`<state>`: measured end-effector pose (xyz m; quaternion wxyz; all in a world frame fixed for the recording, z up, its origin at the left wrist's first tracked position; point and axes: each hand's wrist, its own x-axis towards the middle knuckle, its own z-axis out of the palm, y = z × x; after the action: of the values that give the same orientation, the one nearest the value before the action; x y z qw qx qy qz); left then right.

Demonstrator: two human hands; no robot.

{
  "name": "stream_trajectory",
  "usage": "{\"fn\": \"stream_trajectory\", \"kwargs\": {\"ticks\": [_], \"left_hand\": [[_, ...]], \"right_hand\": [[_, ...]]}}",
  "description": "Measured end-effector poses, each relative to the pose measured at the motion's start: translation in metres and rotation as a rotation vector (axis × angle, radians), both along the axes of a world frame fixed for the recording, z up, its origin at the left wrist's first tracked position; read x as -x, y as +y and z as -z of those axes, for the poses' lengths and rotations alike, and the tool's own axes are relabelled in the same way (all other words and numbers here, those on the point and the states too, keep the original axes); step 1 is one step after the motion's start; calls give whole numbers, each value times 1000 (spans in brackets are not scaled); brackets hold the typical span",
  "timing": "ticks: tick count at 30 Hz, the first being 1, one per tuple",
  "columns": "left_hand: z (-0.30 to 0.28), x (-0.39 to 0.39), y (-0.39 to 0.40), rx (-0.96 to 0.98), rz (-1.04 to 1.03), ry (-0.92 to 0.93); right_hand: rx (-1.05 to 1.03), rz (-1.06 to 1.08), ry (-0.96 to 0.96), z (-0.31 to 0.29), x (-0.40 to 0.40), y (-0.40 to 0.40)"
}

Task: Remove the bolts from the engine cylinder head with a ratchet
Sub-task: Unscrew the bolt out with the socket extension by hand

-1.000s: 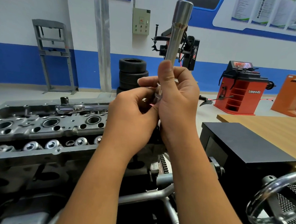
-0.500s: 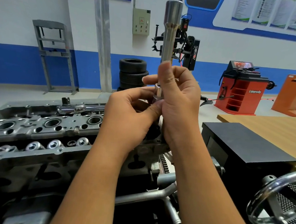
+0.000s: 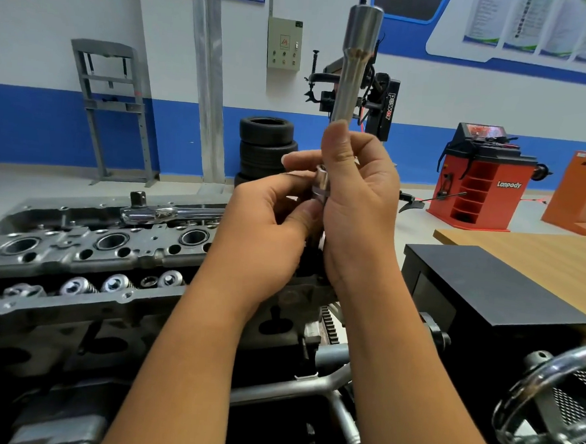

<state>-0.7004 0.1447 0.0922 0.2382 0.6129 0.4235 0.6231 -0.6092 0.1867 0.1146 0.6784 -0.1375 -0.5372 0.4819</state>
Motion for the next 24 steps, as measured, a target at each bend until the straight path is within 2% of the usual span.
{"fn": "stream_trajectory", "kwargs": {"ticks": [8, 14, 19, 24], "left_hand": [[-2, -2, -5, 46, 99, -14], [-1, -4, 0, -12, -108, 54], [-3, -10, -3, 7, -63, 124], [-2, -13, -2, -28, -209, 116]], "right_hand": [[17, 16, -24, -1, 0, -1], [5, 23, -4, 1, 0, -1], [-5, 68, -3, 1, 0, 1], [27, 24, 20, 1, -1, 0]]}}
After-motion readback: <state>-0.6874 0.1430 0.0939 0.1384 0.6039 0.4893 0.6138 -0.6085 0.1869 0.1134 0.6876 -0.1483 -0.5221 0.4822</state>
